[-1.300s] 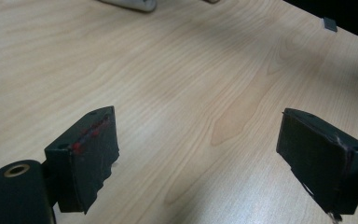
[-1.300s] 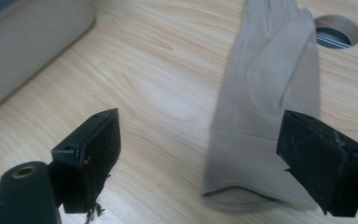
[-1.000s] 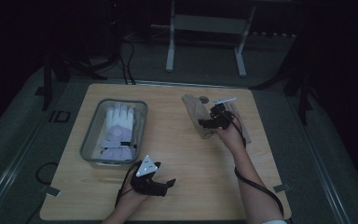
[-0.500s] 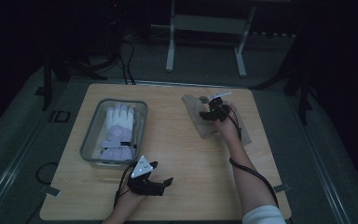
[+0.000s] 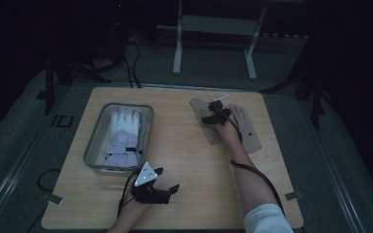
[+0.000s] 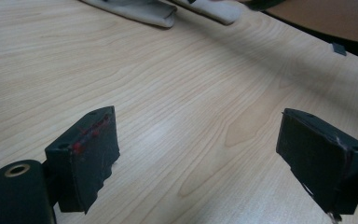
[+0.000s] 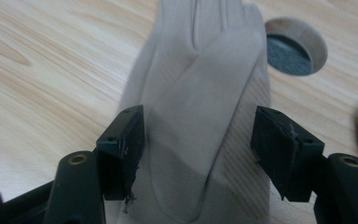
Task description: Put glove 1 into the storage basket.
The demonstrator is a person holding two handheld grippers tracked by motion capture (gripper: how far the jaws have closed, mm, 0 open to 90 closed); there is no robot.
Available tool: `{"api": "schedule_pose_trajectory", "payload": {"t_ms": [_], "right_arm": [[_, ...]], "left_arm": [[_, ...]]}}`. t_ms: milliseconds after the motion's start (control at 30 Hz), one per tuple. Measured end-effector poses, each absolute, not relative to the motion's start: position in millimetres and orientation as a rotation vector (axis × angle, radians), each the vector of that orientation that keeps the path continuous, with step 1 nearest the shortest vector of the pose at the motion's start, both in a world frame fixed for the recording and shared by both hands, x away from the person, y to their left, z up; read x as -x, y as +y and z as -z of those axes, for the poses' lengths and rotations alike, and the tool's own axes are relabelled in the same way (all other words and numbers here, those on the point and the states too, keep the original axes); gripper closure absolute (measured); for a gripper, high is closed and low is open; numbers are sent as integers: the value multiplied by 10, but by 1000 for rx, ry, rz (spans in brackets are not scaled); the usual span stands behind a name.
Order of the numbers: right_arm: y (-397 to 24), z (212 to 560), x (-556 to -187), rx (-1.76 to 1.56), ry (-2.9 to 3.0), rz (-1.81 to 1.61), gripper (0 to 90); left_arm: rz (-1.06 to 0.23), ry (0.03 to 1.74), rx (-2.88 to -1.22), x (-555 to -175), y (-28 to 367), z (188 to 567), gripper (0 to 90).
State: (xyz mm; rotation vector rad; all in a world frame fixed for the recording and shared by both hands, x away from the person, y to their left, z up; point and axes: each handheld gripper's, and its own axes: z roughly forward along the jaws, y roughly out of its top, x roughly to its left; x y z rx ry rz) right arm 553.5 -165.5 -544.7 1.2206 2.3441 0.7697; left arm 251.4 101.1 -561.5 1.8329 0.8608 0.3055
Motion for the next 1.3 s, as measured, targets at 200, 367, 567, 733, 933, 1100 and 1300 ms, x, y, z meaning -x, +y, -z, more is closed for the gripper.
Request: {"api": "schedule_pose_trajectory", "payload": {"t_ms": [200,367,567,733,933,1100,1300], "right_arm": [[-1614,5465,-5517,-1258,2331,-773,461],[-1549,5418,-5473,-1294,2321,-697,775],[-1553,5353,-5415,-1440,2299,-747,809],[-1564,5260,-5294,-1528,2256,-791,810],[-1611,5057,-5105,-1602,2194,-867,811],[-1616,4840,-4864,-1582,2138,-951,812],[-1628,4687,-4580,-1545,2090,-1044,811]], "left_arm": [[-293,876,-1823,-2525,1029,5626,133],[-304,870,-1830,-2505,1004,5617,134],[-310,866,-1828,-2491,988,5618,134],[-328,865,-1833,-2500,999,5600,134],[-340,882,-1818,-2493,1009,5606,134],[-365,893,-1814,-2491,1006,5621,134],[-390,904,-1788,-2462,1025,5592,134]]}}
